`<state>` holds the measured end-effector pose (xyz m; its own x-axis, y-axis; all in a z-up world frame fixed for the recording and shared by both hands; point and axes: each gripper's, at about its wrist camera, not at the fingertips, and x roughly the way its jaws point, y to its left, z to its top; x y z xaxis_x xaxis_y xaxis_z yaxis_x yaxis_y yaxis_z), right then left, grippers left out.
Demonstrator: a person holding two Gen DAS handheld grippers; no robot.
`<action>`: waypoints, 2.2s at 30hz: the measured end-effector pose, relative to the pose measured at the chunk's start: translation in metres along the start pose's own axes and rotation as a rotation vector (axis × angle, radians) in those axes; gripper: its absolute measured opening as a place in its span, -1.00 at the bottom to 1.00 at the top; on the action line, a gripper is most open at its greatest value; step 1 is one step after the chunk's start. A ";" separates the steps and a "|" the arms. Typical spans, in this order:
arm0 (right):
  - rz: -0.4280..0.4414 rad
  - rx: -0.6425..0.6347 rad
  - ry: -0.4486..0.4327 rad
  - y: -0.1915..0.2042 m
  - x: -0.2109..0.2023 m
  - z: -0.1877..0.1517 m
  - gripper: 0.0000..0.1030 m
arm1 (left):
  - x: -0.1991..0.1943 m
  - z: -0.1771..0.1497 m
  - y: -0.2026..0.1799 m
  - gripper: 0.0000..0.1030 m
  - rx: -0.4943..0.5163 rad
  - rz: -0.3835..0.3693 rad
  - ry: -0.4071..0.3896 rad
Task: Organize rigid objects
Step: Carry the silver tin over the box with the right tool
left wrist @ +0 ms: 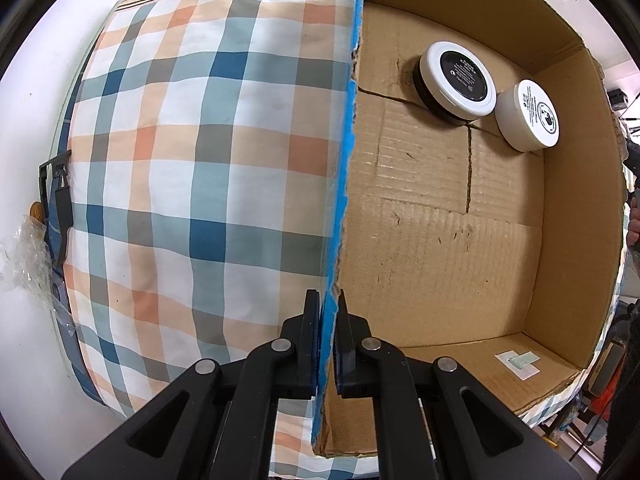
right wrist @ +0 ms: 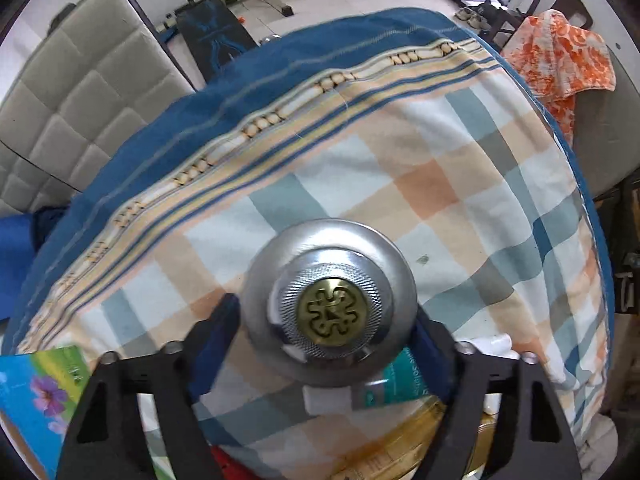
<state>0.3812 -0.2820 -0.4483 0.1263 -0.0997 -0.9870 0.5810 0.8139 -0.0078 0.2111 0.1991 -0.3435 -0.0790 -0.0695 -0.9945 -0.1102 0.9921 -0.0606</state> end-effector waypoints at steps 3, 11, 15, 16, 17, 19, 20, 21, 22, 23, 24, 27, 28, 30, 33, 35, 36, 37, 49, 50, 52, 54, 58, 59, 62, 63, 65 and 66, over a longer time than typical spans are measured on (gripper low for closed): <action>0.042 0.029 -0.018 -0.008 0.002 -0.001 0.43 | 0.003 0.002 0.001 -0.92 0.001 0.000 0.003; 0.082 -0.108 0.013 0.006 -0.009 -0.033 0.42 | 0.010 0.003 -0.002 -0.93 0.011 0.003 0.006; 0.120 -0.185 0.020 0.021 -0.023 -0.060 0.42 | 0.012 0.003 -0.003 -0.93 0.009 0.000 0.007; 0.129 -0.201 0.018 0.025 -0.027 -0.068 0.42 | 0.012 0.004 -0.003 -0.93 0.008 -0.001 0.007; 0.130 -0.221 0.013 0.029 -0.030 -0.075 0.42 | 0.012 0.003 -0.003 -0.93 0.008 -0.001 0.006; 0.141 -0.233 0.001 0.034 -0.039 -0.085 0.42 | 0.012 0.003 -0.003 -0.93 0.011 0.001 0.006; 0.152 -0.233 0.001 0.034 -0.043 -0.088 0.42 | 0.012 0.003 -0.004 -0.93 0.012 0.001 0.004; 0.161 -0.234 0.000 0.037 -0.047 -0.092 0.42 | 0.012 0.003 -0.004 -0.93 0.013 0.001 0.003; 0.174 -0.238 -0.004 0.038 -0.054 -0.096 0.42 | 0.012 0.003 -0.004 -0.93 0.013 0.000 0.003; 0.191 -0.245 -0.013 0.039 -0.064 -0.101 0.42 | 0.012 0.004 -0.004 -0.93 0.014 0.000 0.002; 0.201 -0.248 -0.016 0.038 -0.071 -0.102 0.42 | 0.012 0.003 -0.005 -0.93 0.013 0.000 0.002; 0.268 -0.282 -0.042 0.049 -0.109 -0.116 0.42 | 0.011 0.003 -0.005 -0.93 0.017 0.000 0.000; 0.289 -0.299 -0.050 0.051 -0.121 -0.118 0.42 | 0.011 0.003 -0.005 -0.93 0.017 -0.001 -0.001; 0.323 -0.328 -0.059 0.056 -0.141 -0.125 0.42 | 0.010 0.003 -0.005 -0.93 0.017 -0.001 -0.003; 0.383 -0.396 -0.066 0.079 -0.176 -0.154 0.42 | 0.010 0.002 -0.005 -0.93 0.014 -0.003 -0.005; 0.414 -0.436 -0.055 0.091 -0.194 -0.170 0.42 | 0.010 0.002 -0.004 -0.93 0.011 -0.005 -0.005; 0.425 -0.453 -0.050 0.096 -0.202 -0.180 0.42 | 0.010 0.002 -0.004 -0.93 0.010 -0.006 -0.006; 0.443 -0.470 -0.042 0.108 -0.206 -0.187 0.42 | 0.010 0.002 -0.004 -0.93 0.010 -0.007 -0.006; 0.471 -0.598 0.032 0.174 -0.197 -0.252 0.42 | 0.008 0.001 0.000 -0.93 0.008 -0.013 -0.012; 0.469 -0.603 0.038 0.177 -0.195 -0.254 0.42 | 0.008 0.001 -0.001 -0.93 0.008 -0.013 -0.012; 0.468 -0.604 0.049 0.182 -0.188 -0.257 0.42 | 0.008 0.001 -0.001 -0.93 0.008 -0.012 -0.012; 0.461 -0.610 0.055 0.187 -0.182 -0.259 0.42 | 0.008 0.001 -0.001 -0.93 0.009 -0.013 -0.012; 0.451 -0.620 0.070 0.197 -0.174 -0.263 0.42 | 0.008 0.000 -0.001 -0.93 0.008 -0.012 -0.012; 0.448 -0.623 0.074 0.199 -0.171 -0.264 0.42 | 0.008 0.001 -0.001 -0.93 0.009 -0.011 -0.012; 0.437 -0.633 0.077 0.206 -0.166 -0.268 0.42 | 0.008 0.000 -0.001 -0.93 0.008 -0.012 -0.013; 0.432 -0.636 0.077 0.209 -0.163 -0.269 0.42 | 0.008 0.001 -0.001 -0.93 0.008 -0.013 -0.013; 0.428 -0.639 0.085 0.213 -0.158 -0.270 0.42 | 0.007 0.001 -0.002 -0.93 0.010 -0.012 -0.013; 0.425 -0.639 0.089 0.215 -0.155 -0.271 0.42 | 0.007 0.001 -0.002 -0.93 0.010 -0.012 -0.012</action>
<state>0.2685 0.0639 -0.3402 0.1536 0.3195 -0.9351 -0.0837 0.9471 0.3098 0.2118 0.1969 -0.3505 -0.0654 -0.0799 -0.9947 -0.1015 0.9922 -0.0730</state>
